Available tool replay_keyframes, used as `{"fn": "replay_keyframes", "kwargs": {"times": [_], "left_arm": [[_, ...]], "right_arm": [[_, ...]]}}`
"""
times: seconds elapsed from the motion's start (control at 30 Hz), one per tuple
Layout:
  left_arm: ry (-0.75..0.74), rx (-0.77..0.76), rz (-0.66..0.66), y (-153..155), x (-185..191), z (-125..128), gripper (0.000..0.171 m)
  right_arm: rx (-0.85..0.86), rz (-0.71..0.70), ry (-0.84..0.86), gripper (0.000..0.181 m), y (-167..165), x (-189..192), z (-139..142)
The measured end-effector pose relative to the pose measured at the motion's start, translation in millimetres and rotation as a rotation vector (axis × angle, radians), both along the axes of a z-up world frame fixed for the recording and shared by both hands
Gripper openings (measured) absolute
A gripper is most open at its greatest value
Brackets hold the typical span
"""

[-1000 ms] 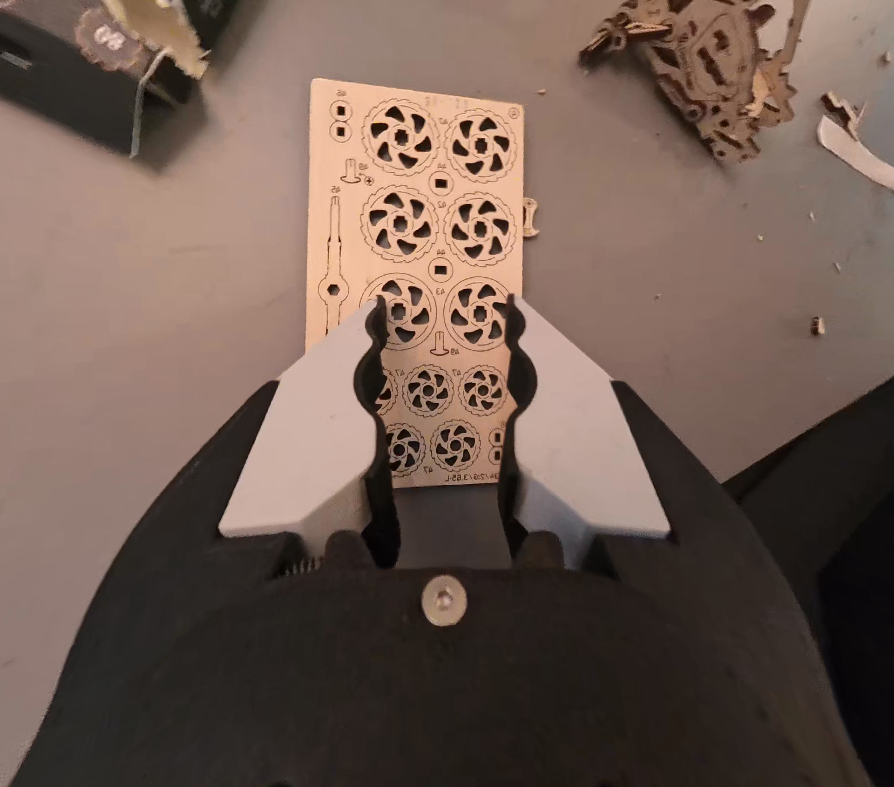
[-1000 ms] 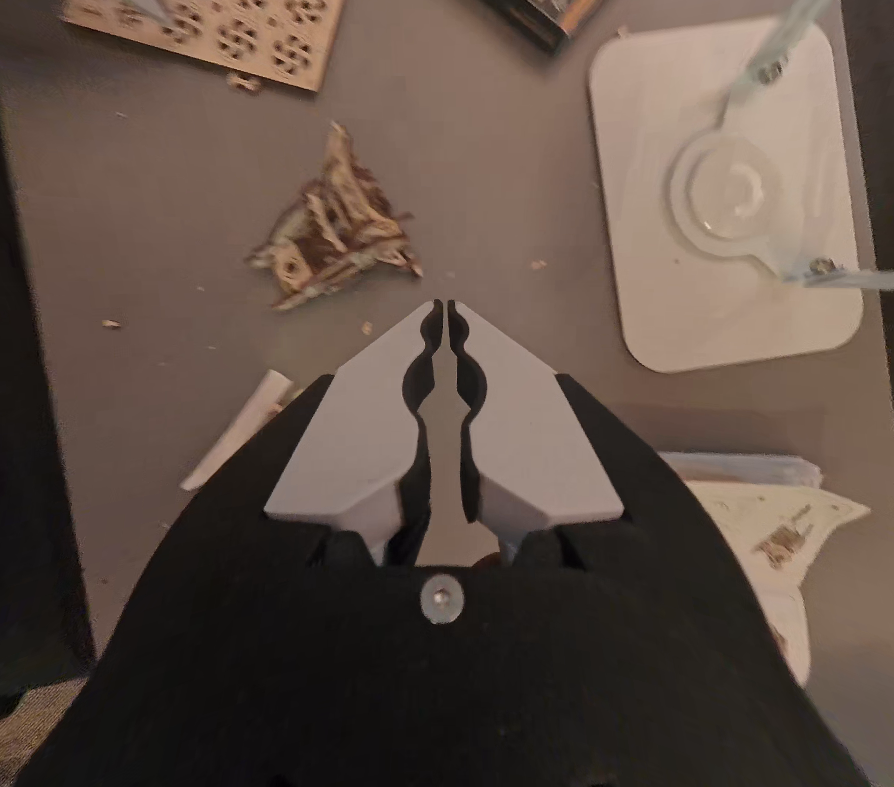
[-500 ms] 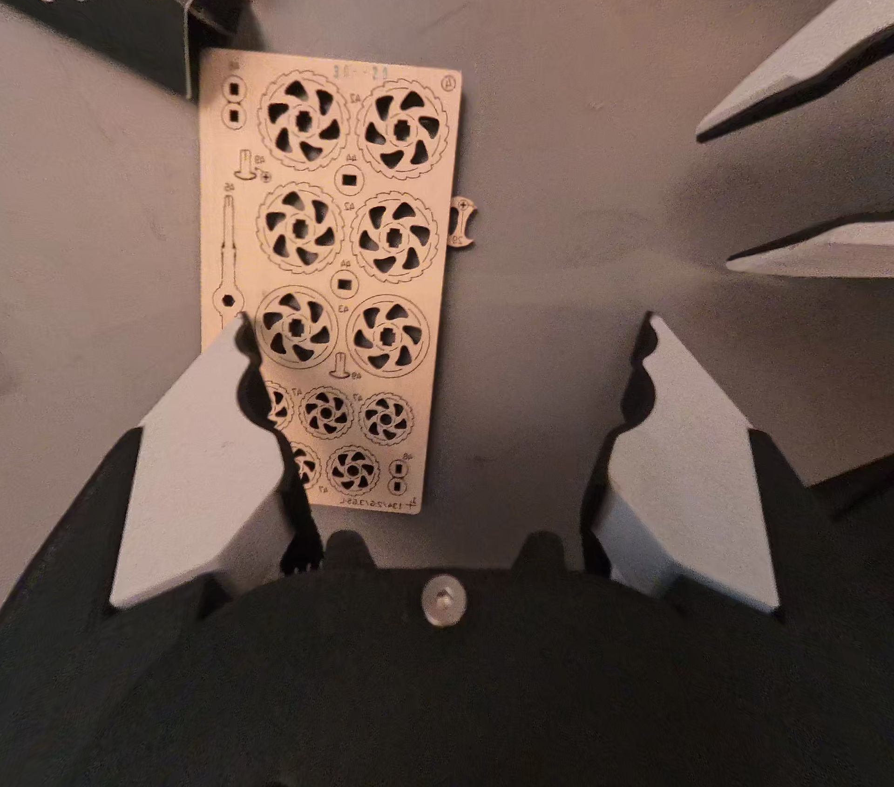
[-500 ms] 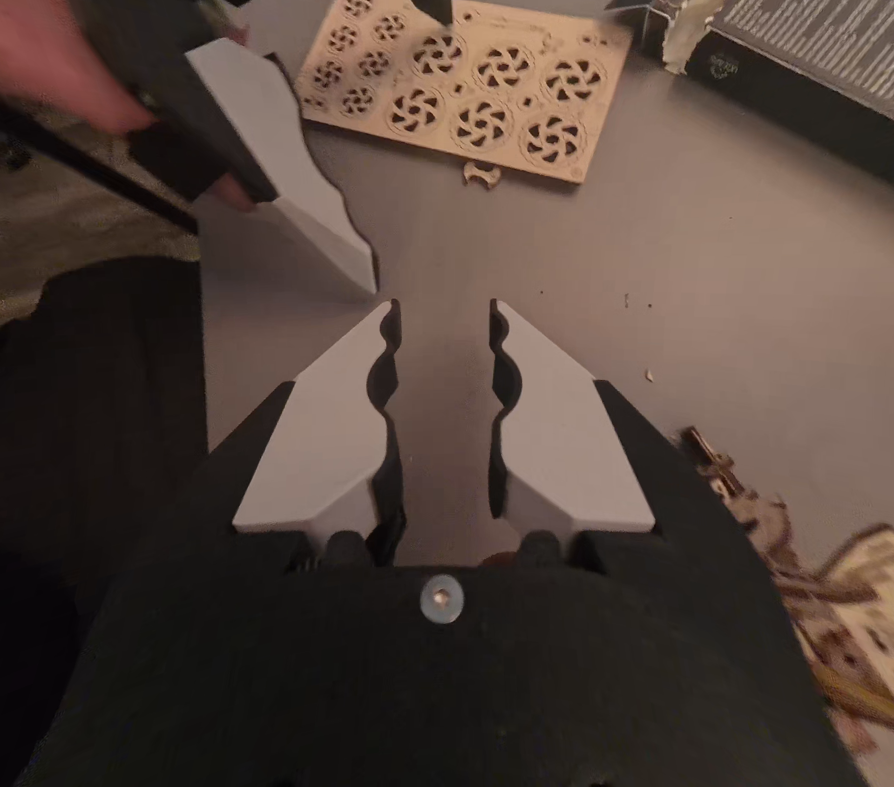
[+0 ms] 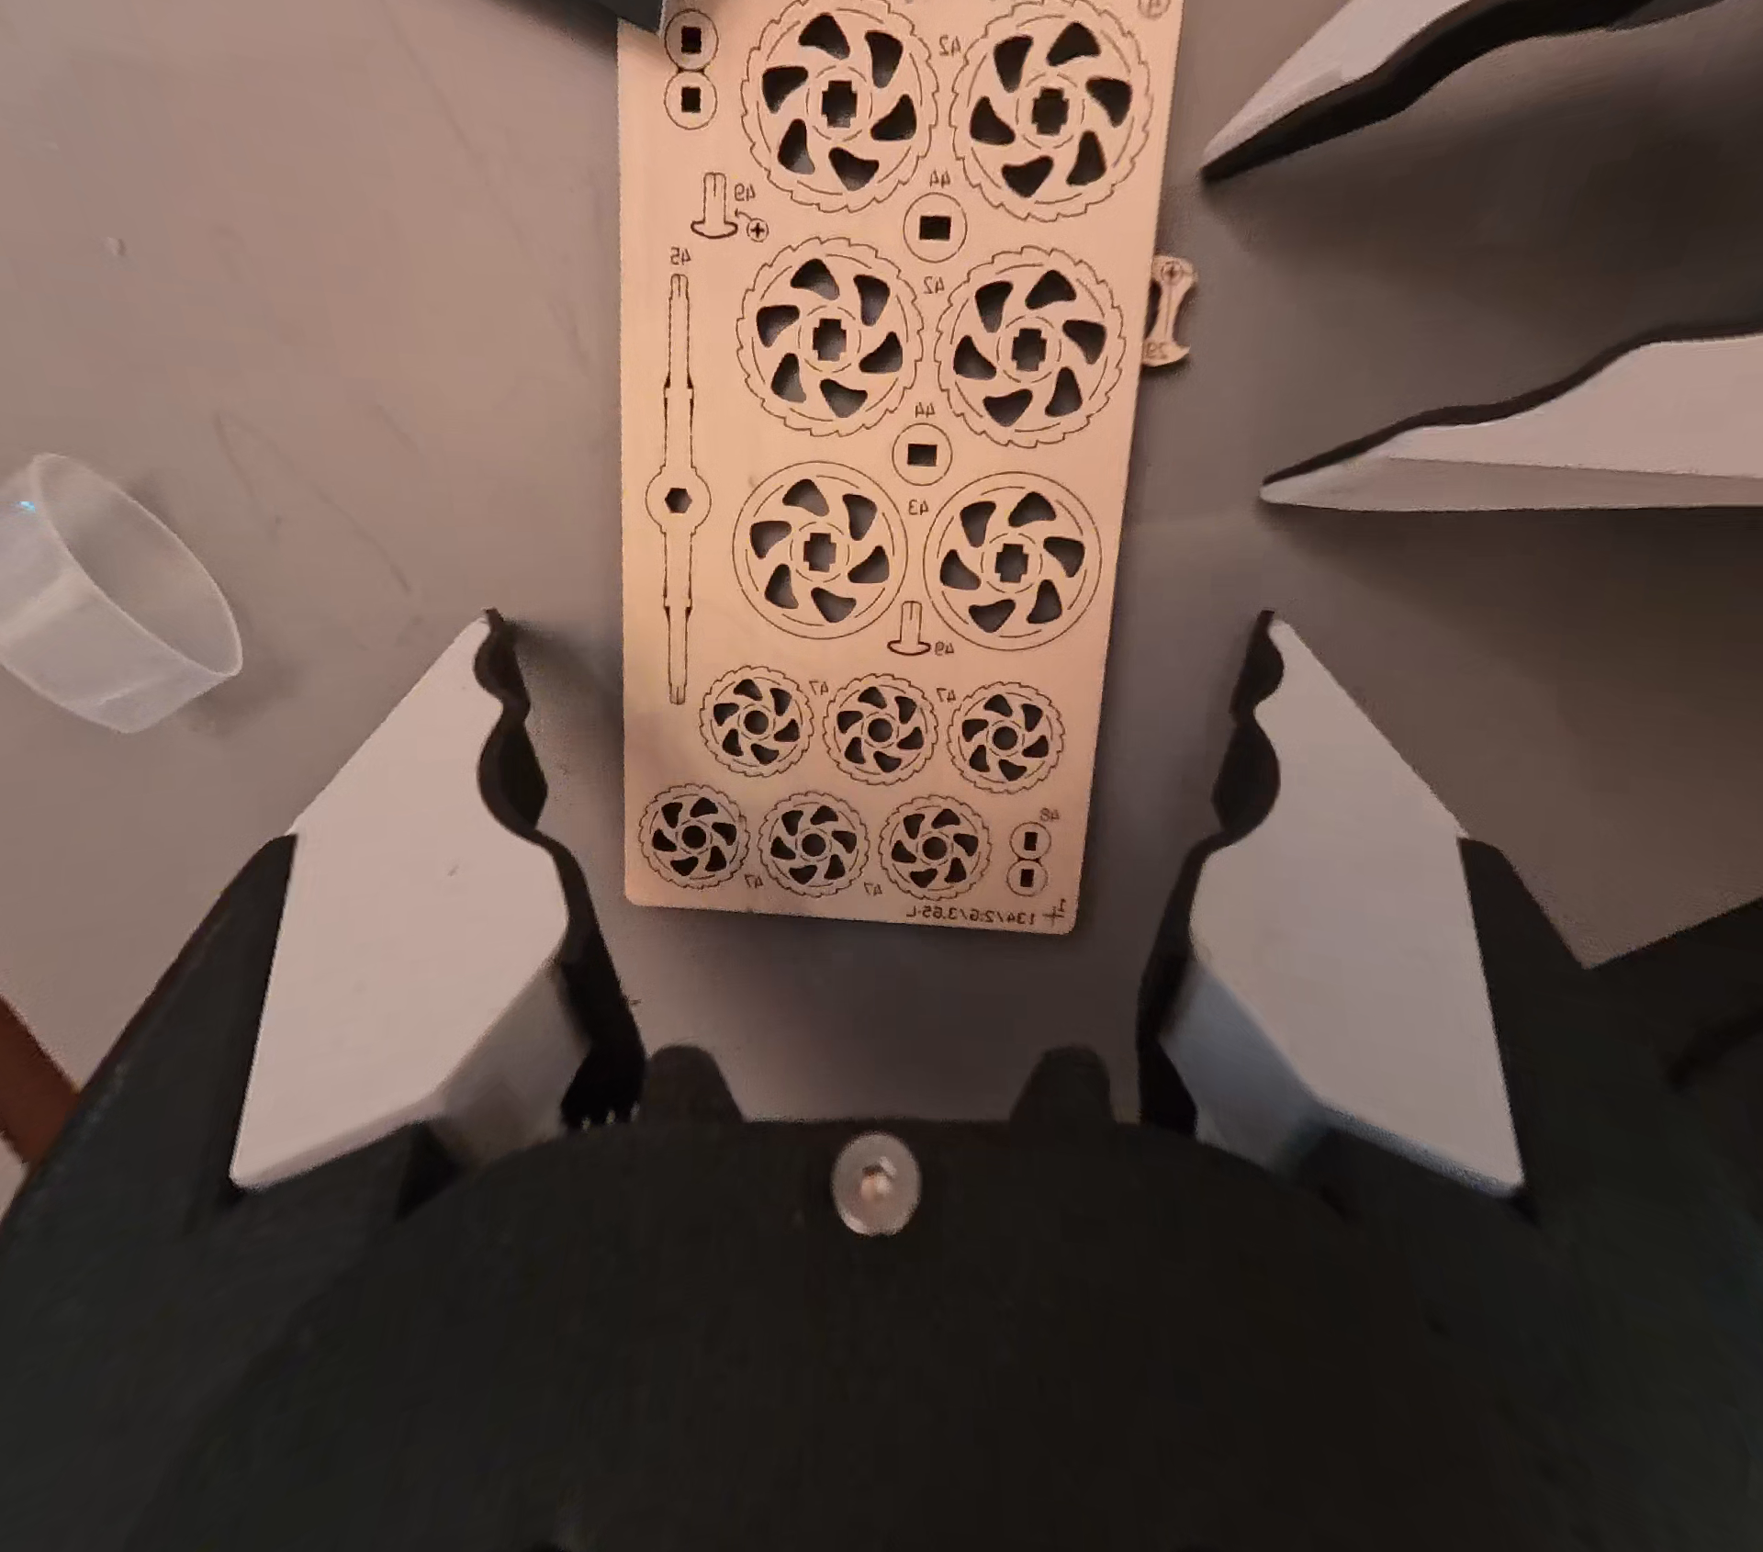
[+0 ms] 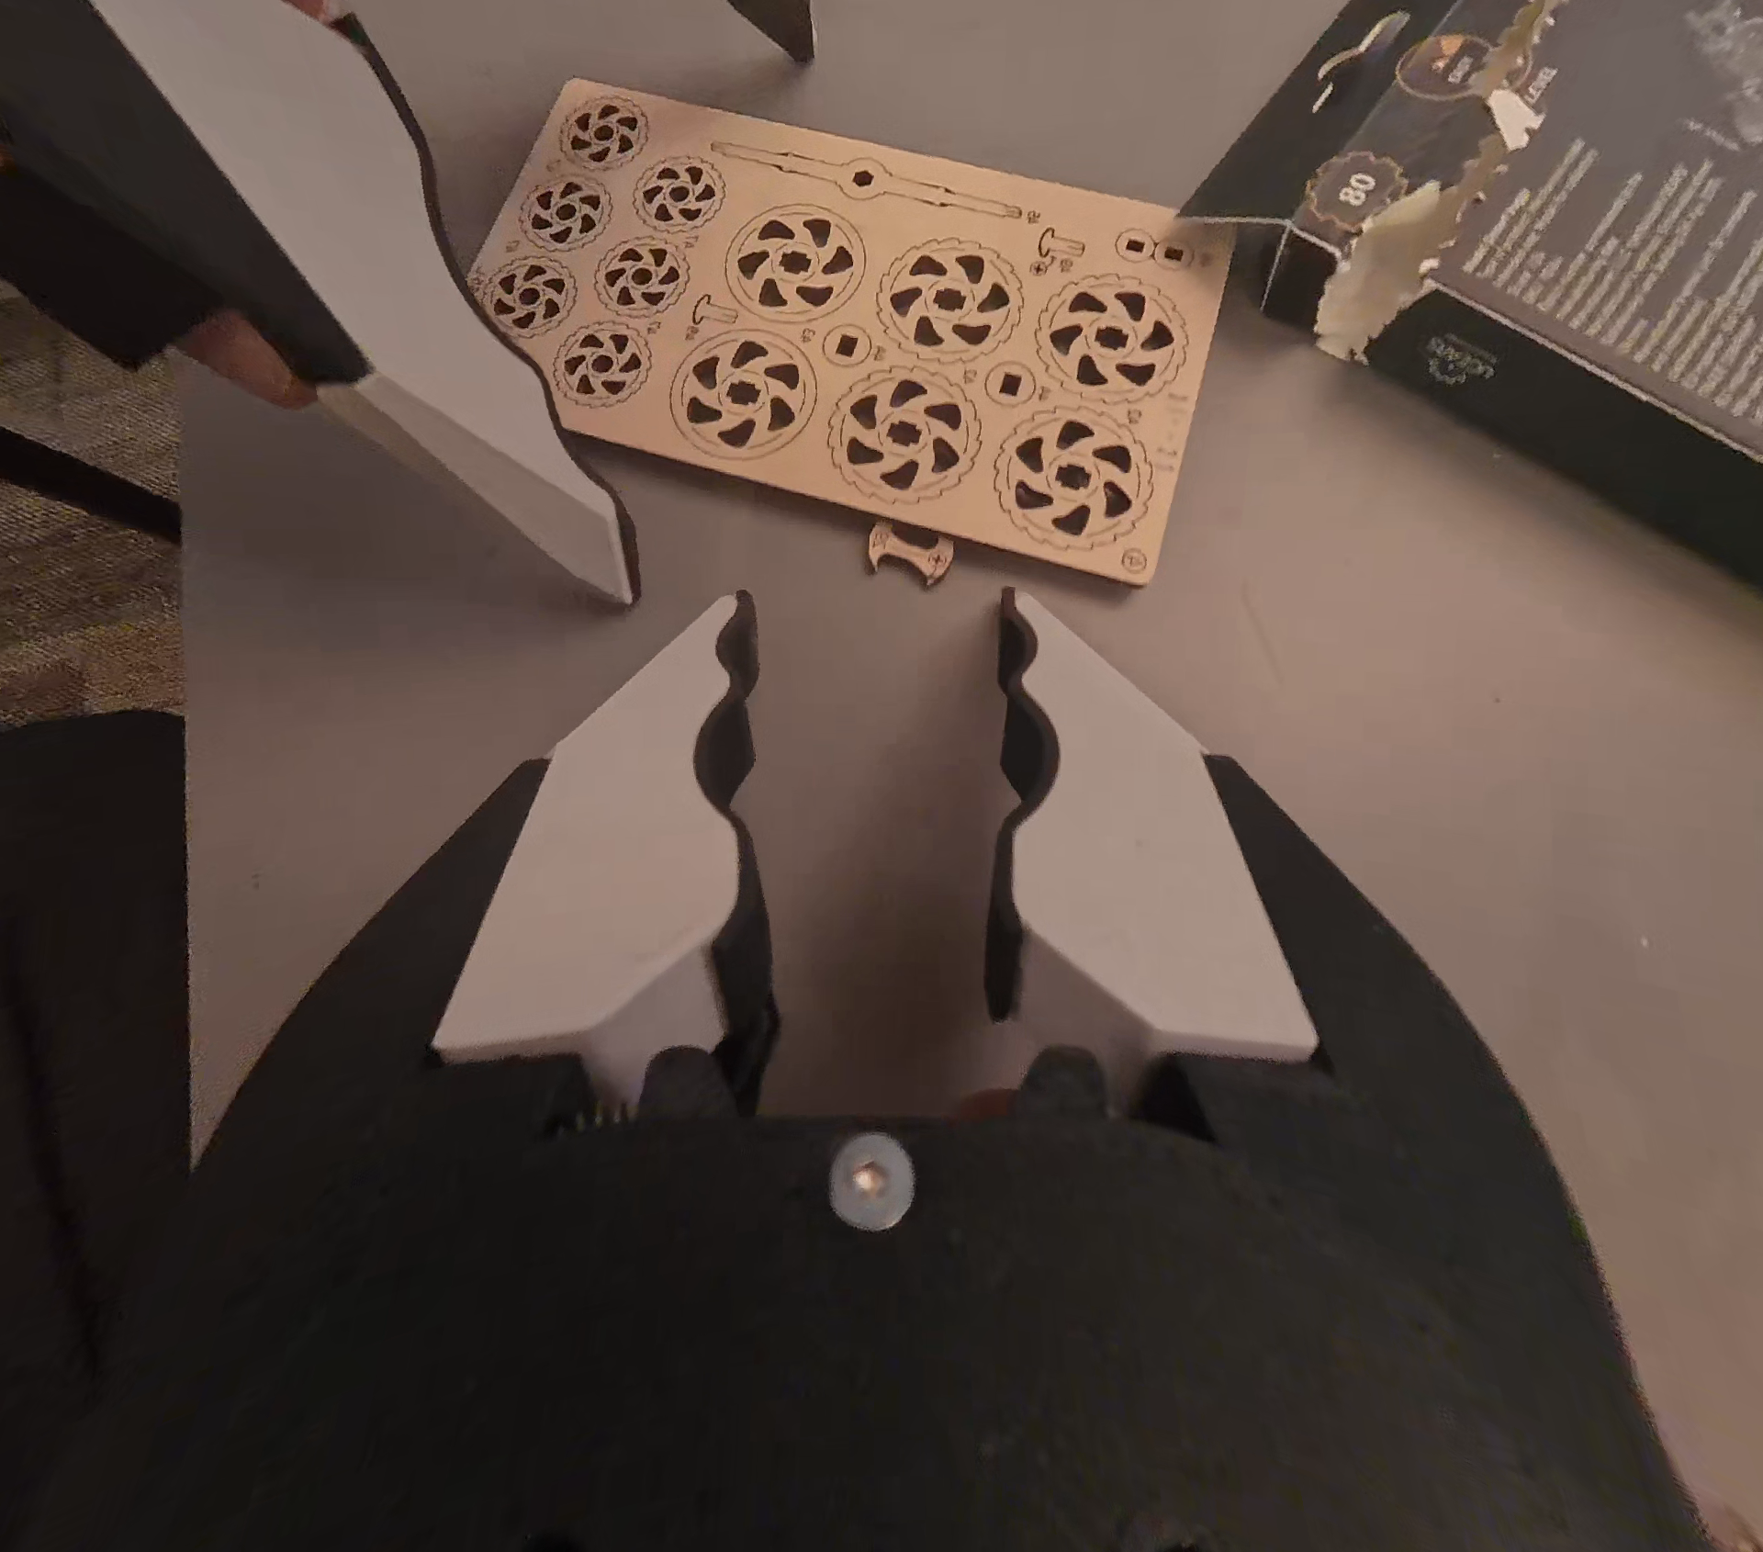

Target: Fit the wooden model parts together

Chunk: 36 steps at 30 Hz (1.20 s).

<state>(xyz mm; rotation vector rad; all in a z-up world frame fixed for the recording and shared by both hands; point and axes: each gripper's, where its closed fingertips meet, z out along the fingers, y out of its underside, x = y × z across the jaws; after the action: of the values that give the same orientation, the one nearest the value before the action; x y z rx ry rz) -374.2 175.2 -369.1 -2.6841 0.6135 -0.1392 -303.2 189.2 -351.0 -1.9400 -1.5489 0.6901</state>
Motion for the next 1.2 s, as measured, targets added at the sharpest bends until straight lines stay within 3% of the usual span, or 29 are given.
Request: {"fn": "replay_keyframes", "kwargs": {"times": [0.1, 0.13, 0.17, 0.2, 0.3, 0.53, 0.63, 0.8, 0.9, 1.0, 1.2], "left_arm": [[-0.001, 0.016, -0.002, 1, 2, 1, 0.137], [-0.010, 0.032, -0.008, 1, 3, 3, 0.128], [-0.026, 0.062, -0.001, 4, 3, 7, 0.104], [-0.044, 0.083, 0.016, 6, 2, 9, 0.091], [-0.077, 0.092, 0.034, 7, 2, 11, 0.091], [-0.091, 0.094, 0.050, 9, 2, 11, 0.091], [-0.142, 0.091, 0.066, 10, 2, 14, 0.091], [-0.141, 0.083, 0.026, 8, 10, 14, 0.088], [-0.143, 0.080, 0.017, 5, 17, 14, 0.092], [-0.135, 0.080, 0.001, 2, 25, 13, 0.092], [-0.216, 0.083, 0.018, 10, 51, 18, 0.074]], "right_arm": [[0.026, -0.001, 0.010, 0.041, 5, -7, -1], [0.041, 0.001, 0.012, 0.038, 7, -9, -1], [0.053, -0.002, 0.012, 0.034, 9, -11, -1], [0.058, -0.001, 0.011, 0.032, 11, -13, -1], [0.074, 0.009, 0.008, 0.016, 16, -16, -1], [0.035, 0.019, 0.003, 0.015, 16, -6, 1], [0.019, 0.019, 0.037, 0.015, 11, 10, 14], [0.082, 0.052, 0.132, 0.015, -4, 50, 61], [0.138, 0.032, 0.164, 0.015, -6, 101, 102], [0.209, -0.094, 0.164, 0.014, 28, 183, 145], [0.449, -0.621, -0.082, 0.015, 164, 457, 190]]}}
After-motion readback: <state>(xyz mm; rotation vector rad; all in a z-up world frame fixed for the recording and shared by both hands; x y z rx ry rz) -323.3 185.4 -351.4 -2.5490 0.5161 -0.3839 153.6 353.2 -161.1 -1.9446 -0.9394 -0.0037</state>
